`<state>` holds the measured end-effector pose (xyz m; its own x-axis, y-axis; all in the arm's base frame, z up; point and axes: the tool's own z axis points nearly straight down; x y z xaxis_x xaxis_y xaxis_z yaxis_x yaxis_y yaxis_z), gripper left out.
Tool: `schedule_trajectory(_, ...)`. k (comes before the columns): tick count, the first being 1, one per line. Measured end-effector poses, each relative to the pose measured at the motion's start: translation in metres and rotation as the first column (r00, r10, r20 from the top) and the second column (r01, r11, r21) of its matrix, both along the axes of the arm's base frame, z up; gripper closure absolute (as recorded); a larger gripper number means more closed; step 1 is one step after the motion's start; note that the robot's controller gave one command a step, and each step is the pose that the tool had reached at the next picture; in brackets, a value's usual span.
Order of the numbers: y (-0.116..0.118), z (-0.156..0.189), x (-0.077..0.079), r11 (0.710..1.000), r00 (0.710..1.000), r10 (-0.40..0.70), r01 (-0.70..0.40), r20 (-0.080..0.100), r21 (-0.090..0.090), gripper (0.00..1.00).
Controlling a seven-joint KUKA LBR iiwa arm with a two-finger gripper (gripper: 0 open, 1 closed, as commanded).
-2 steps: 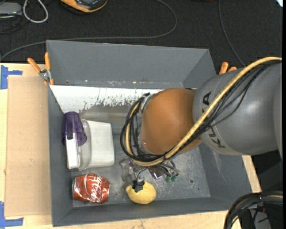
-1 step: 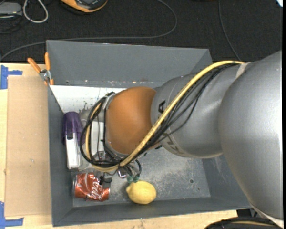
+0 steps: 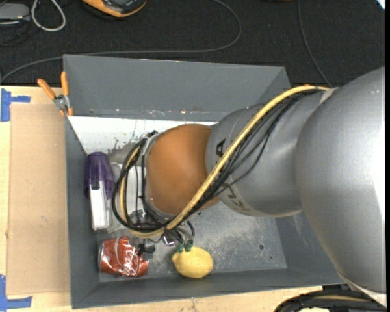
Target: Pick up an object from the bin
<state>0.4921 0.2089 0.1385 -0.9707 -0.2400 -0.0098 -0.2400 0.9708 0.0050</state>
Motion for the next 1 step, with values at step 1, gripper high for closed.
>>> schedule_trajectory(1,-0.0067,0.0176,0.0521,0.999,0.999,-0.039,0.039,0.001,0.002,1.0)
